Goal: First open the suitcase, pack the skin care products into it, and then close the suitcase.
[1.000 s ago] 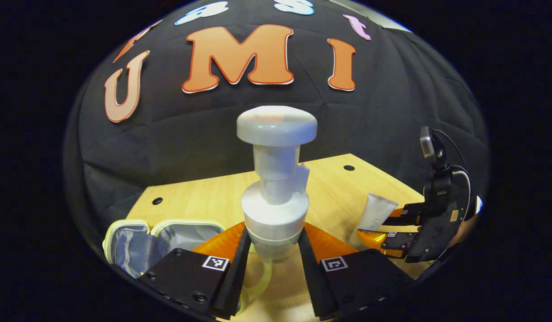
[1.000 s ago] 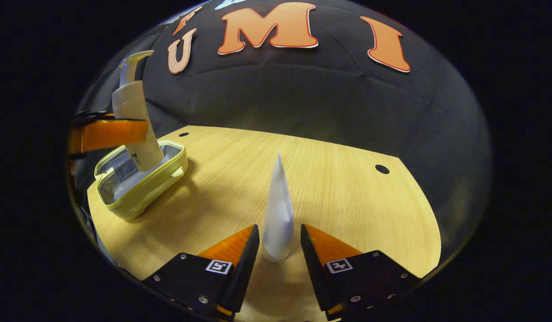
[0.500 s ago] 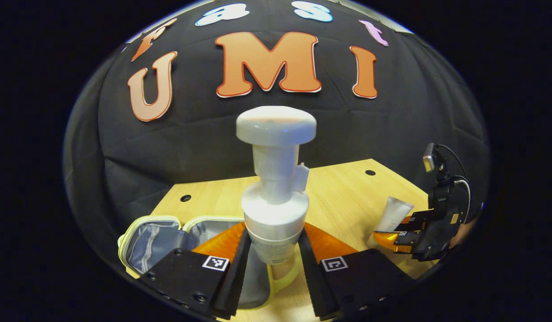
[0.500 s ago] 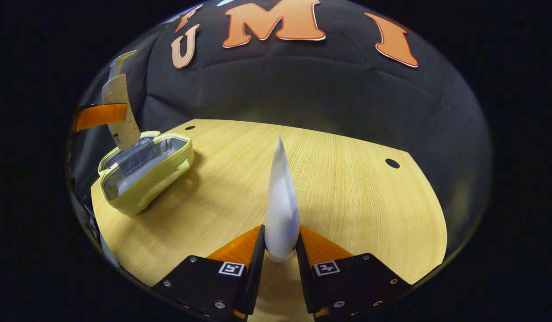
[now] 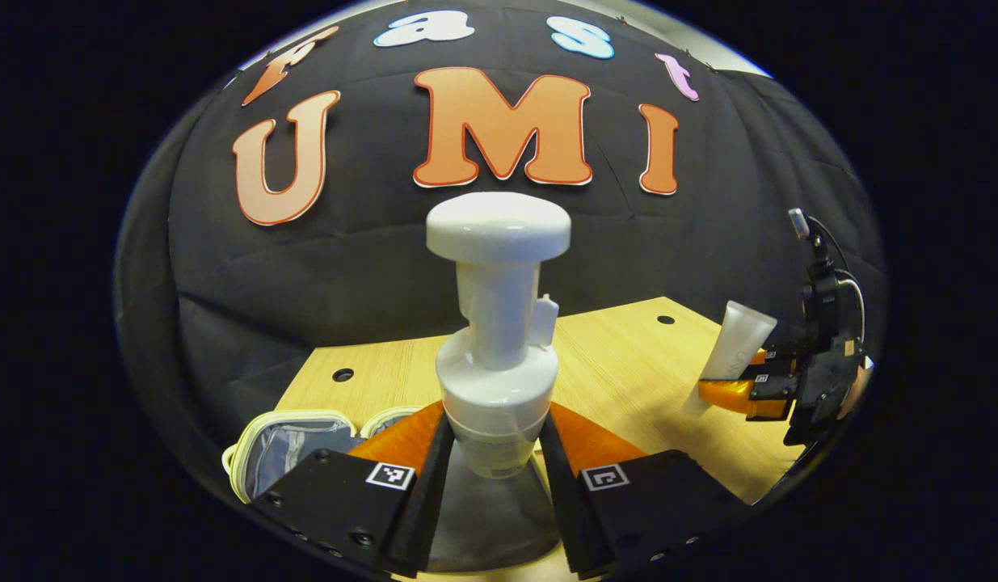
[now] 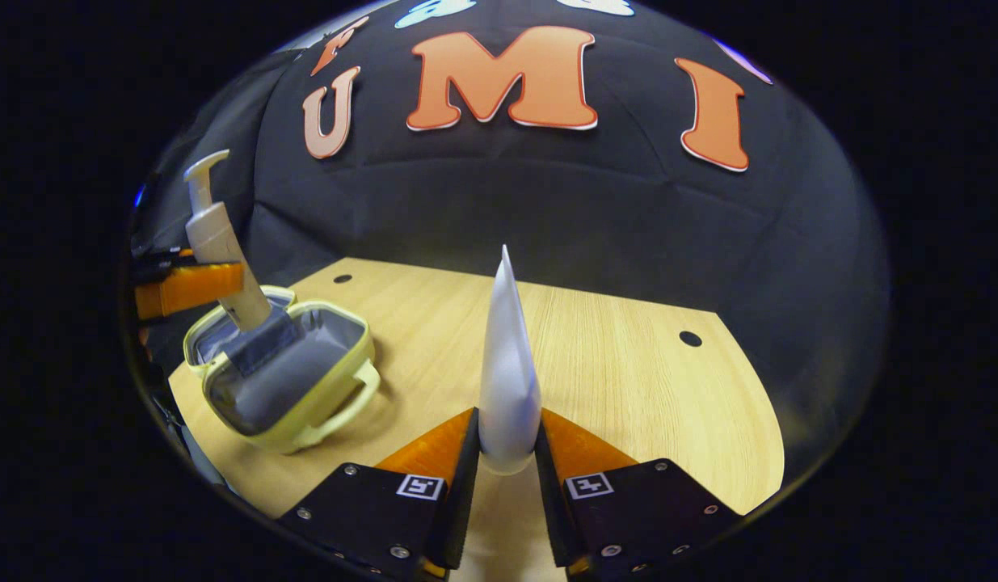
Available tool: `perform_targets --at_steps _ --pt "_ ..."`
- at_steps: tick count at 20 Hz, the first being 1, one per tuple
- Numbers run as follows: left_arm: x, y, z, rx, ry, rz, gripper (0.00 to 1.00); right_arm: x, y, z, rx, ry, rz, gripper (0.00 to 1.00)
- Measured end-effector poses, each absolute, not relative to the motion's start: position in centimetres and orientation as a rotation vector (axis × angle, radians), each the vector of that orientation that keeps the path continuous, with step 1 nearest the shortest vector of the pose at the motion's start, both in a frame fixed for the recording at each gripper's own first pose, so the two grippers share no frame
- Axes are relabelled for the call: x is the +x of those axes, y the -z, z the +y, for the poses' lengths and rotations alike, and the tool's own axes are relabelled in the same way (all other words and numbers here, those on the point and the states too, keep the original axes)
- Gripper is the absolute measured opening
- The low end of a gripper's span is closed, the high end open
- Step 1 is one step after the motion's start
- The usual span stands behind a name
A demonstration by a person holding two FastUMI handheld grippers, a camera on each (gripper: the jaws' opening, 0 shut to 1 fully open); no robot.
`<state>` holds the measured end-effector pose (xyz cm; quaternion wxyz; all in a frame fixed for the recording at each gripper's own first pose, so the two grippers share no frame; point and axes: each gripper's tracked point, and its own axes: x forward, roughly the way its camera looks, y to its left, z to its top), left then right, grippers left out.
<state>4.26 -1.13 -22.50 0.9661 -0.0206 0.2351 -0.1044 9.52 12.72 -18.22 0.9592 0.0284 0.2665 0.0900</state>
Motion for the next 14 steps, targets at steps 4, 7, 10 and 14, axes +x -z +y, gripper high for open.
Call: perform_targets --at_steps 4,7,10,14 --pt "4.6 21.8 2.0 -0.063 0.243 0.461 0.61 10.0 14.5 15.8 0.084 -0.166 0.501 0.41" --pt "5.0 22.6 4.0 -0.069 0.260 0.477 0.58 10.1 12.4 18.4 0.091 -0.163 0.479 0.40" --pt "4.7 24.0 5.4 -0.099 0.293 0.520 0.58 9.8 11.3 20.8 0.108 -0.147 0.479 0.41" --pt "3.6 27.2 7.3 -0.121 0.305 0.637 0.58 9.0 10.8 24.7 0.143 -0.145 0.493 0.41"
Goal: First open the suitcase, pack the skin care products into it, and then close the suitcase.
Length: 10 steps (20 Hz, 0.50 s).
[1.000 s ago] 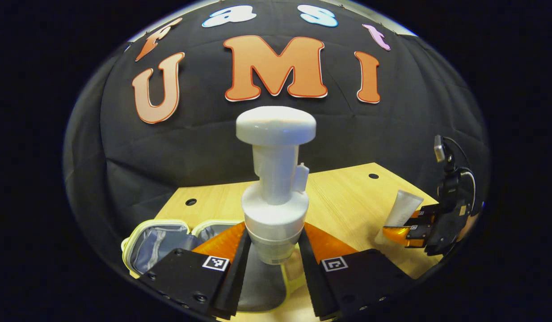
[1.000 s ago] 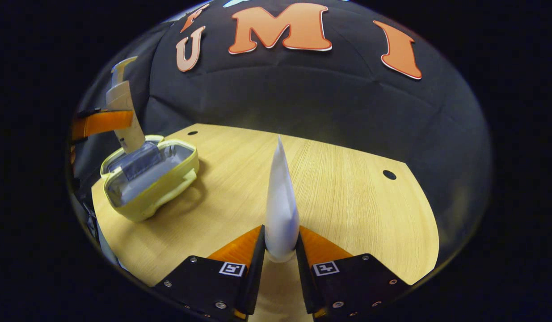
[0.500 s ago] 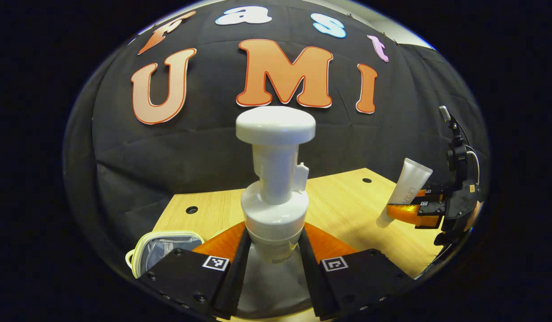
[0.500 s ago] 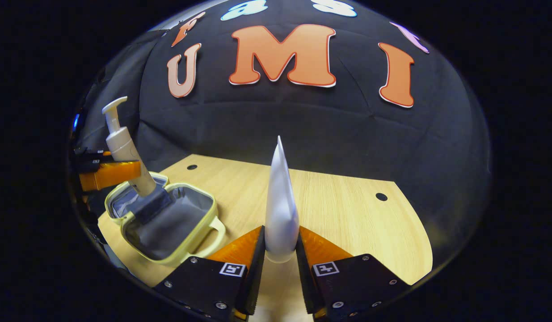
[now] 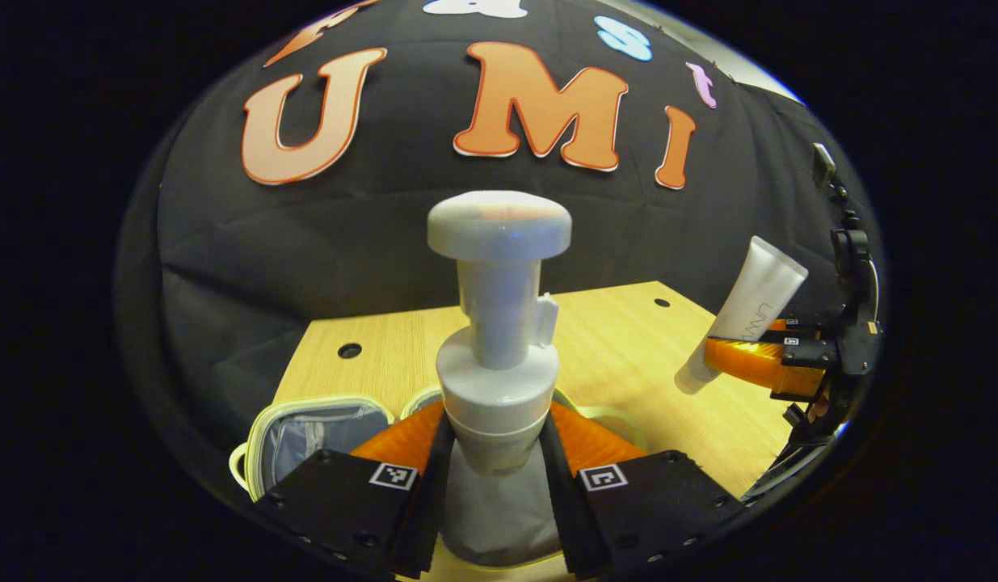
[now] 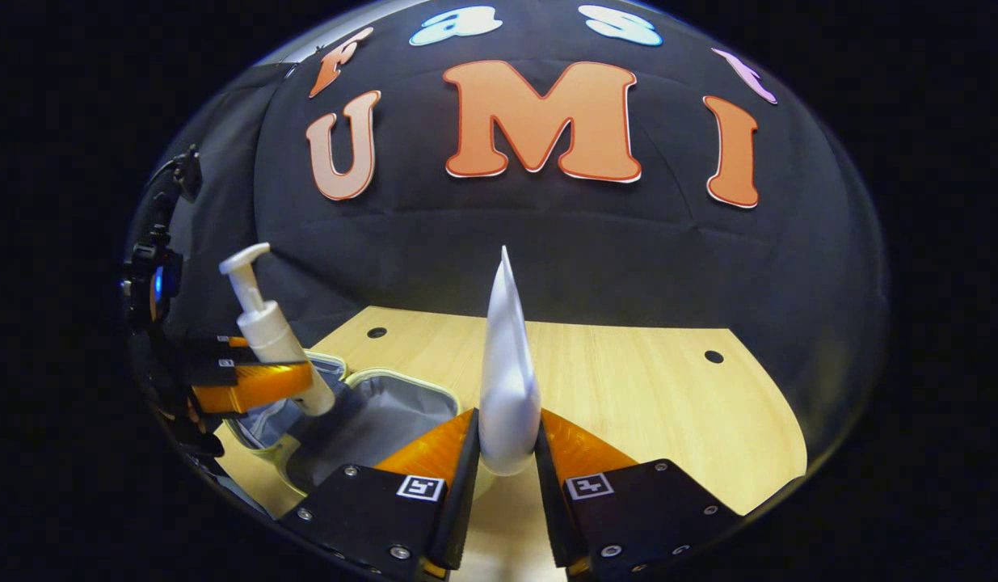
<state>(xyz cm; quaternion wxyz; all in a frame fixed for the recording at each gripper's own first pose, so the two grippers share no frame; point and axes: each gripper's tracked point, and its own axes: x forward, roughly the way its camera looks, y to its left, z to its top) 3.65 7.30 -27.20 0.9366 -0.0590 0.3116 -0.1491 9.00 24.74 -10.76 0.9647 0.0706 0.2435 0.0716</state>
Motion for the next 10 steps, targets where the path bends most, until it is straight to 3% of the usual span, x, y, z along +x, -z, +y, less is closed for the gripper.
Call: perform_targets --at_steps 10 --pt "1.6 35.0 6.6 -0.150 0.295 0.926 0.58 7.8 13.3 32.4 0.171 -0.312 0.613 0.41"
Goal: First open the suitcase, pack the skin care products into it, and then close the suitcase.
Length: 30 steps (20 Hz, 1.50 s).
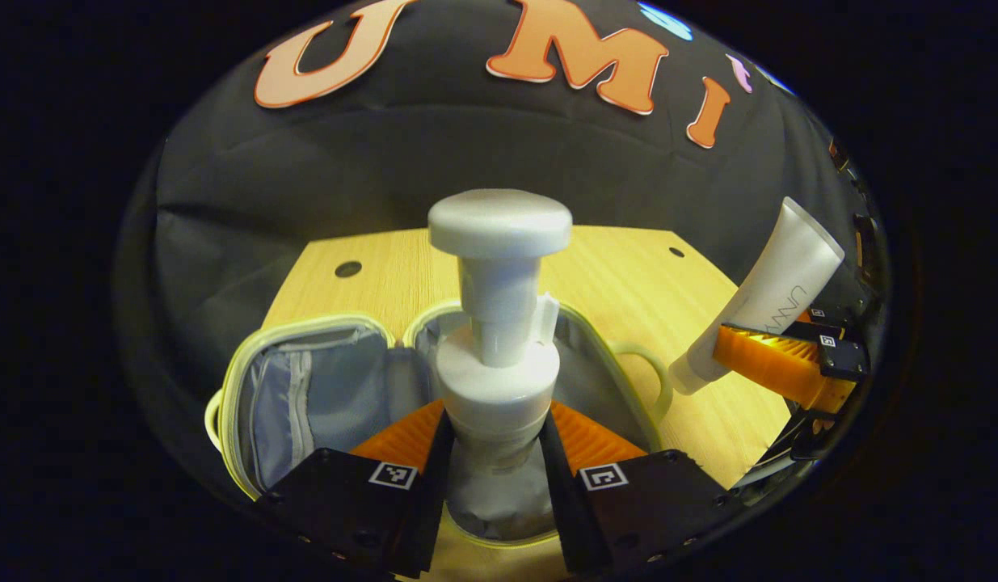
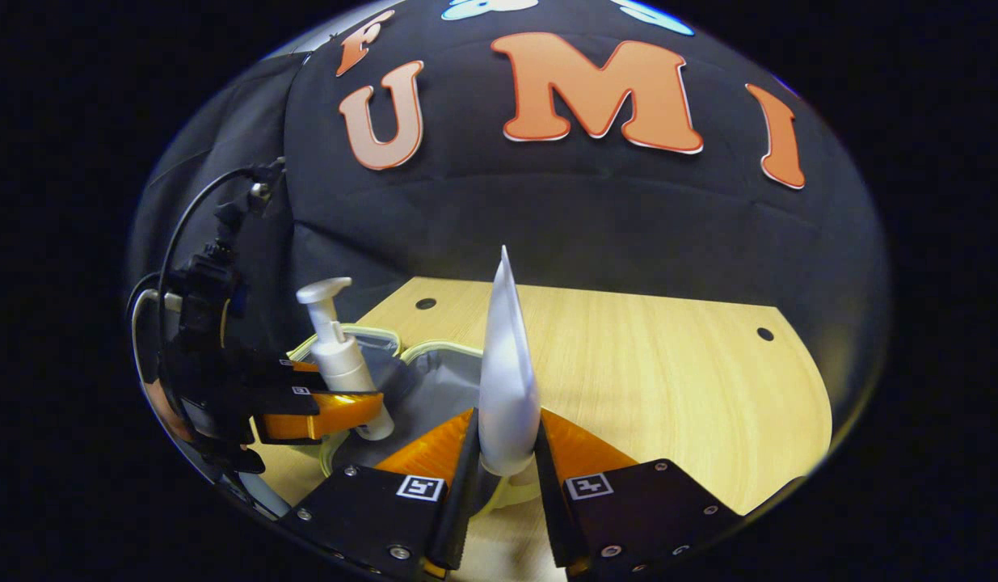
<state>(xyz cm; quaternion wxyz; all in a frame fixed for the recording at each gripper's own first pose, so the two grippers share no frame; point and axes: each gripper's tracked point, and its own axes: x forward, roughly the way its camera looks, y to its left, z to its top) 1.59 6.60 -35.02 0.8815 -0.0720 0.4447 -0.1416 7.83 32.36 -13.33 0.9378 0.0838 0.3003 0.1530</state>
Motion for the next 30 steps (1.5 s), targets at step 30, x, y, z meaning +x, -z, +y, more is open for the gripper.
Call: perform_targets --at_steps 30 --pt "0.6 35.4 8.2 -0.184 0.015 1.052 0.70 8.1 22.0 39.1 0.344 -0.483 0.986 0.41"
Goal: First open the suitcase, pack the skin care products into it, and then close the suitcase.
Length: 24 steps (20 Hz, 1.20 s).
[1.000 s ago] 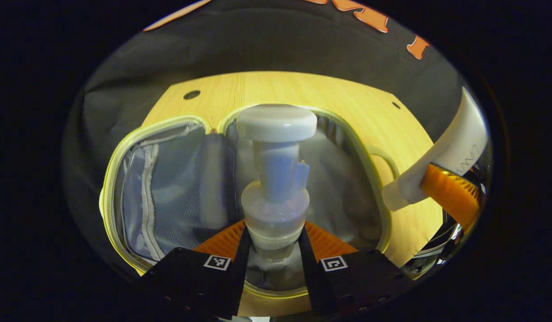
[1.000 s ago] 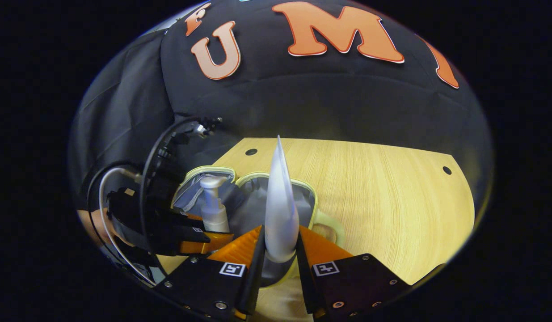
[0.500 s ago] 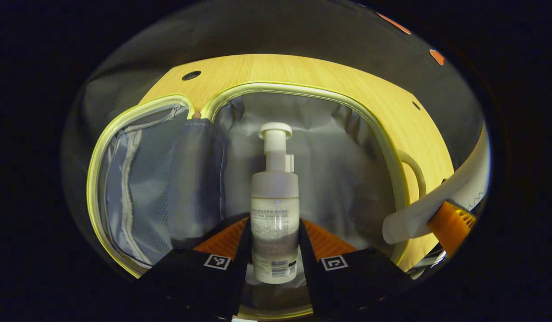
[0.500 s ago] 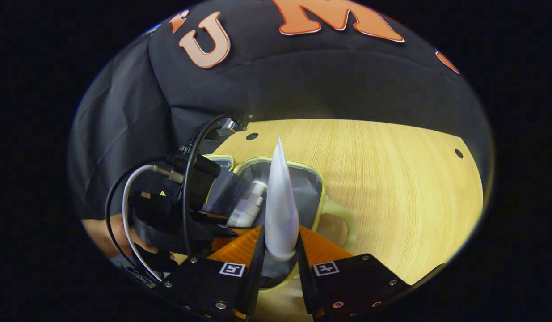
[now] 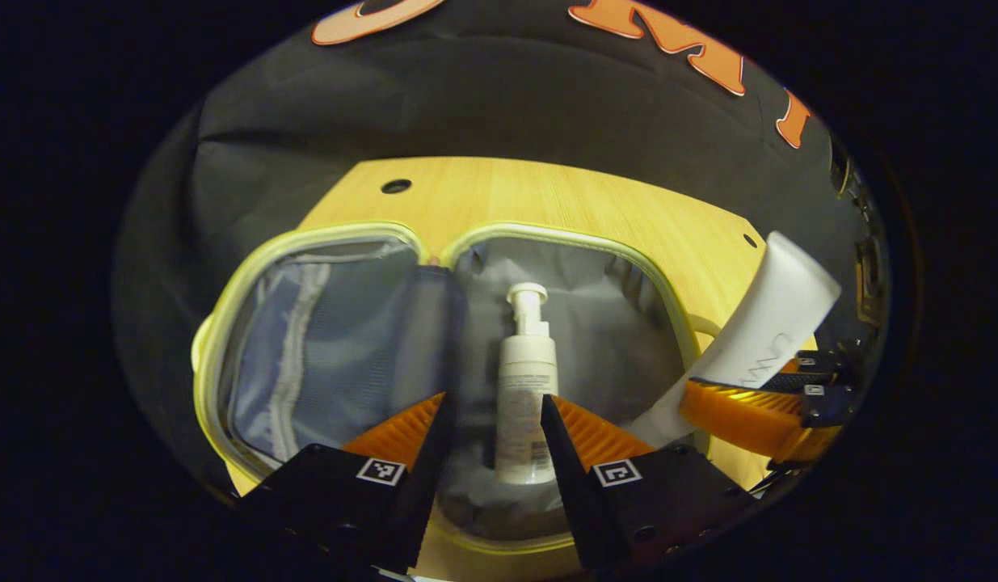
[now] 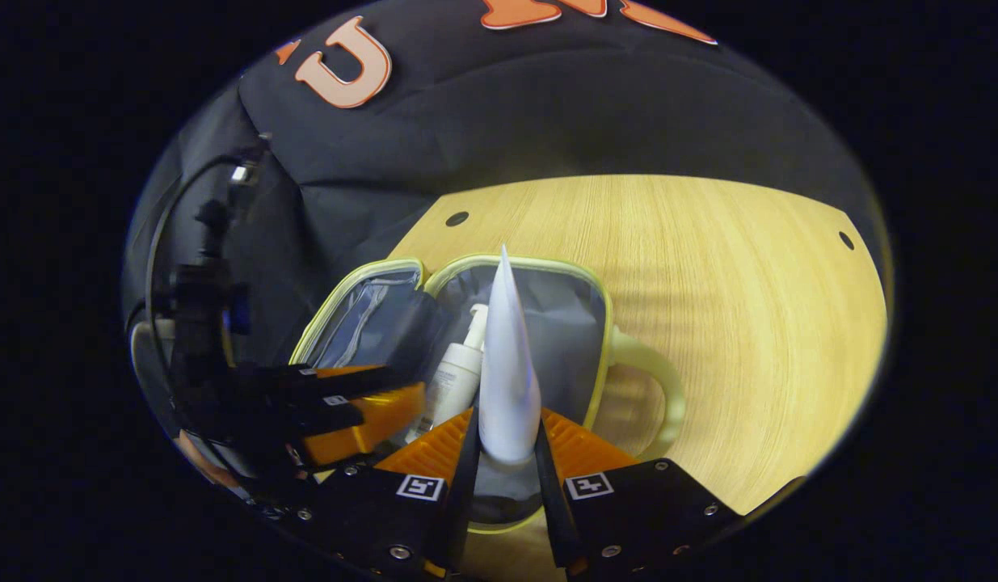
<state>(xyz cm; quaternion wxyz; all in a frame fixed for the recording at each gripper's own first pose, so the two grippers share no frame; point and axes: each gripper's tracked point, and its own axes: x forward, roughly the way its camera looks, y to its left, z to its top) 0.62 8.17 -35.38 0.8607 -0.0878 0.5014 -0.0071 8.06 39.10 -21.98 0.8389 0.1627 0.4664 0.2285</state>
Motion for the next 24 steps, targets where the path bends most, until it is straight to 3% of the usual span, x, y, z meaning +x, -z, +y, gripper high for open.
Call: perform_targets --at_steps 6,14,19,24 --pt "-1.1 32.1 16.5 -0.151 -0.165 0.962 0.70 7.5 24.5 40.1 0.340 -0.439 1.118 0.41" --pt "-4.4 35.8 26.4 -0.263 -0.392 1.004 0.70 8.4 27.4 40.9 0.405 -0.318 1.302 0.41" --pt "-5.3 36.8 33.8 -0.357 -0.514 0.943 0.69 8.7 28.5 41.3 0.361 -0.260 1.297 0.41" --pt "-4.4 38.9 37.3 -0.470 -0.537 0.898 0.75 9.0 27.6 41.1 0.384 -0.234 1.262 0.43"
